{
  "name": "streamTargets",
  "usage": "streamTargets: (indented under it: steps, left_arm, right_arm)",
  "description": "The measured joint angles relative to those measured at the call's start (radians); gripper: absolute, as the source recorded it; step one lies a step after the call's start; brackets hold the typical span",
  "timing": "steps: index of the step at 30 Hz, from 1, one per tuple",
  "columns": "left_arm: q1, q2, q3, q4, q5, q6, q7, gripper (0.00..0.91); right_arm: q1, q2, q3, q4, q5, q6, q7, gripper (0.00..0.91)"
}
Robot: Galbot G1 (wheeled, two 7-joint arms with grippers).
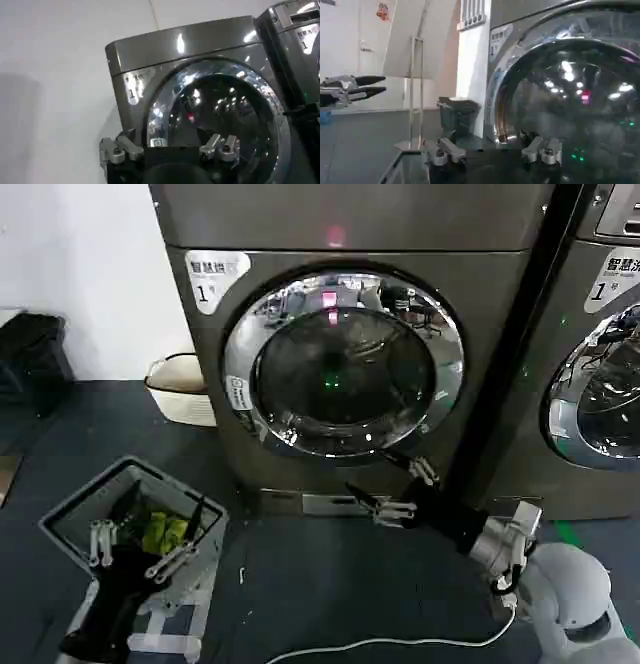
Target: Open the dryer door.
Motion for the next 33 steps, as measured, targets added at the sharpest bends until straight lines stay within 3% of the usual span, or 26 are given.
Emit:
streamTargets:
  steps: [4,12,19,26,33]
  left_arm:
    - [-0.007,0.001,0.013,-0.002,-0.017,0.018,-0.013,0.907]
    - [-0.013,0.001,0.016,-0.010,-0.011,0.019,-0.014,0.907]
    - [-0.008,0.000,0.013,-0.013,-0.011,0.024,-0.009,0.907]
    - [-0.001,0.000,0.001,-0.028,-0.027,0.035,0.011,0.907]
    - [-0.005,0.003,-0.010,-0.030,-0.028,0.048,0.011,0.907]
  right_arm:
    - [0.026,-0.017,-0.025,-0.029,-0.055,0.052,0.011,0.907]
    - [0.157,-0.057,-0.140,-0.149,-0.065,0.119,0.030,0.907]
    - [0.321,-0.041,-0.285,-0.285,0.000,0.117,0.068,0.907]
    - [0.498,0.001,-0.434,-0.445,-0.005,0.117,0.097,0.907]
    - [0.638,0.058,-0.525,-0.594,-0.054,0.125,0.112,0.907]
